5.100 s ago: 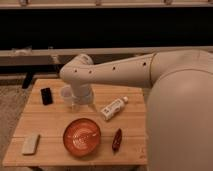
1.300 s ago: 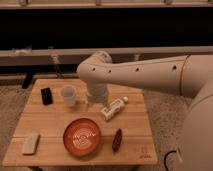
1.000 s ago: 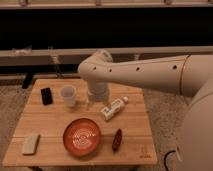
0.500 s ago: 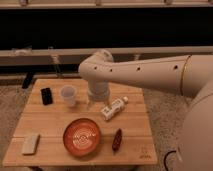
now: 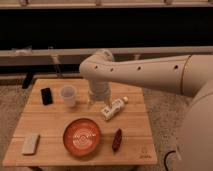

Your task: Move the arm in a circular motion

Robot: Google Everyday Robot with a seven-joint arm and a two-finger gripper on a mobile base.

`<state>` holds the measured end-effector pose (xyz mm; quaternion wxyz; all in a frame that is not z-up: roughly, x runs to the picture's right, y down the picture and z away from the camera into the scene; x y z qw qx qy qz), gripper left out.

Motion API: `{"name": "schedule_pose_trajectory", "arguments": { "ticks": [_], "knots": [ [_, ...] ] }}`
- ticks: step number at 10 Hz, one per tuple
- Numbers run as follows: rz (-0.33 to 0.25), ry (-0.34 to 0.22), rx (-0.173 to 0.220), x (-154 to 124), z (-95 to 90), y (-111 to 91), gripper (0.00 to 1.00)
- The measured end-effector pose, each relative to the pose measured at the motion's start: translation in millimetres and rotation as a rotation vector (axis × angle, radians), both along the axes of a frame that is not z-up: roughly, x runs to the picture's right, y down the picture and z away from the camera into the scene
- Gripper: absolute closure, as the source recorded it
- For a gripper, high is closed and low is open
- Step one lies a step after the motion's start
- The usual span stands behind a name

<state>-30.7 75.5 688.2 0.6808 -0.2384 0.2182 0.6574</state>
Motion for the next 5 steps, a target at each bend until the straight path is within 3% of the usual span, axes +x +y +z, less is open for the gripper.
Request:
{"name": "schedule_pose_trajectory", "arguments": {
  "ticks": [5],
  "knots": [
    [0.0, 0.001, 0.003, 9.1, 3.3, -5.1, 0.35]
  ]
}}
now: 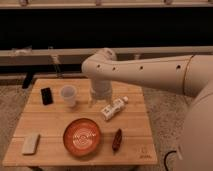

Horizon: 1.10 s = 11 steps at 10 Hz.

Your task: Move the arm in a circular motion

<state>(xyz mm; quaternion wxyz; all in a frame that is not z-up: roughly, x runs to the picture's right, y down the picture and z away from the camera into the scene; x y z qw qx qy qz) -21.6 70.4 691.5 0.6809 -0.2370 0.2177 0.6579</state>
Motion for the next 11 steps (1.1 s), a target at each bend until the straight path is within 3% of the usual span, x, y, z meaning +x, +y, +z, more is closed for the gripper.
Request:
{"name": "schedule_pose_trajectory", "arguments": {
  "ticks": [11],
  "knots": [
    [-0.009, 0.001, 0.007, 9.1, 6.1, -10.1, 0.35]
  ]
}}
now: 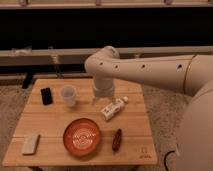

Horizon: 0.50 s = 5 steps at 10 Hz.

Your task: Move the arm in a circular motion

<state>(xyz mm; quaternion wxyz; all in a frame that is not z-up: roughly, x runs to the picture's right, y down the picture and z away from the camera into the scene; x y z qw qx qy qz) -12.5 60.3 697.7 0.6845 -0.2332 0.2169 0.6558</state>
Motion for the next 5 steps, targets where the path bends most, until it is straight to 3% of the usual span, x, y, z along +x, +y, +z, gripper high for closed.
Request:
{"name": "schedule_pose_trajectory", "arguments": {
  "ticks": [5],
  "knots": [
    [-0.004, 0.002, 0.002, 5.4, 1.0, -1.7, 0.35]
  ]
}}
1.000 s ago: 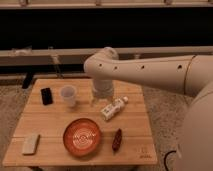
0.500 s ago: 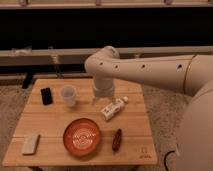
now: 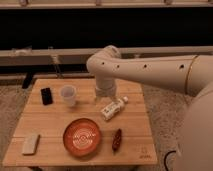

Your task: Move the arm in a circular motion

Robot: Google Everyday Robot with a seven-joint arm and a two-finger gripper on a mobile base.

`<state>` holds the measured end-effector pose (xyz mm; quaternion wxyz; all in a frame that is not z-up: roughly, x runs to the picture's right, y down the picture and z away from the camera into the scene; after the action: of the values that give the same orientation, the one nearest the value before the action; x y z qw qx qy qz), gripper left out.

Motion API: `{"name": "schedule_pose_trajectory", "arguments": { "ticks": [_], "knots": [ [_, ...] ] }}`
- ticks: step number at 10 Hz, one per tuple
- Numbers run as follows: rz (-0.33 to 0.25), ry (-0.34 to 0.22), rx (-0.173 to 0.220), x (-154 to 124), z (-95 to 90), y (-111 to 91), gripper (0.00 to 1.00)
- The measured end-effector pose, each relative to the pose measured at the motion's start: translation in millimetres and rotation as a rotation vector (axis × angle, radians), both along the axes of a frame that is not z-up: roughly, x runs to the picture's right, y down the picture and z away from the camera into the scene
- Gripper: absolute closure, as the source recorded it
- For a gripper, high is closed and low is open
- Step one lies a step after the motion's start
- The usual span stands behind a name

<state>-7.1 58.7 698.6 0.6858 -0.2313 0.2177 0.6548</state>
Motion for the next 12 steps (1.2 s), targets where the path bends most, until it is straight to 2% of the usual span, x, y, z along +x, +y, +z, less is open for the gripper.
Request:
{"name": "schedule_pose_trajectory", "arguments": {
  "ticks": [12],
  "knots": [
    [-0.024, -0.007, 0.003, 3.0, 3.6, -6.4, 0.35]
  ]
}}
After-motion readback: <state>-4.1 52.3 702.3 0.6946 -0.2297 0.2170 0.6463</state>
